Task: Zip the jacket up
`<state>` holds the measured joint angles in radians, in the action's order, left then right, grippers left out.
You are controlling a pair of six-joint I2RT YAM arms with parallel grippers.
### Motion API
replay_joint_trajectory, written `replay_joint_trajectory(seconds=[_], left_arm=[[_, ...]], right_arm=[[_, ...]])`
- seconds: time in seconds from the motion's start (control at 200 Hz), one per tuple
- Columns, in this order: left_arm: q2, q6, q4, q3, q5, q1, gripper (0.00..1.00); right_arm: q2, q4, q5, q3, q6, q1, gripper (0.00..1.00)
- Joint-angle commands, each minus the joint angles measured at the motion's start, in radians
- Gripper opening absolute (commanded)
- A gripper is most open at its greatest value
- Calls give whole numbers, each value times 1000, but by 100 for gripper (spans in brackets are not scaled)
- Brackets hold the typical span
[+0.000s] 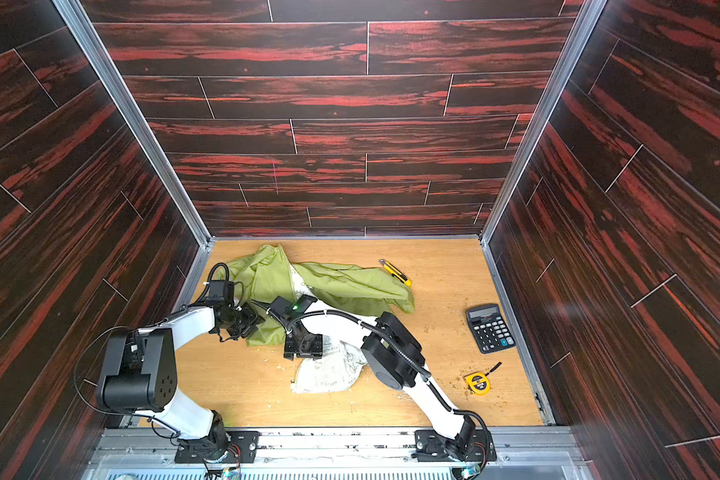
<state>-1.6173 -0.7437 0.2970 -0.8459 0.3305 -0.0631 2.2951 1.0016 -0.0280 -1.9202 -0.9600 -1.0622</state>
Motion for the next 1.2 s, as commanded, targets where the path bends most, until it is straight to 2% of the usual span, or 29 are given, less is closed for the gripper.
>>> replay_joint_trajectory(seconds=[0.0,0.235,0.406,0.486,0.686,0.877,1.057,1.192], left_arm=[[-9,10,-3,13,-27,-7,36],[-33,4,-2,10,-49,-10,35],[-71,3,1,-12,-67,-21,33],[-92,8,10,-29,-76,-28,32],[-141,33,47,-91,-108,-56,29],[-215,71,110,-169,-151,-92,27],[-246,87,137,-210,-173,-135,26],[-245,84,149,-231,-181,-148,26]], right_arm=[[47,-4,-16,17,23,8,58],[12,-29,-13,63,52,11,25],[-91,-83,-22,115,78,10,8],[-165,-121,-32,160,92,10,3],[-379,-276,-143,320,125,34,0],[-580,-469,-377,536,102,143,0],[-674,-545,-529,680,110,252,0],[-691,-679,-679,831,85,351,0]])
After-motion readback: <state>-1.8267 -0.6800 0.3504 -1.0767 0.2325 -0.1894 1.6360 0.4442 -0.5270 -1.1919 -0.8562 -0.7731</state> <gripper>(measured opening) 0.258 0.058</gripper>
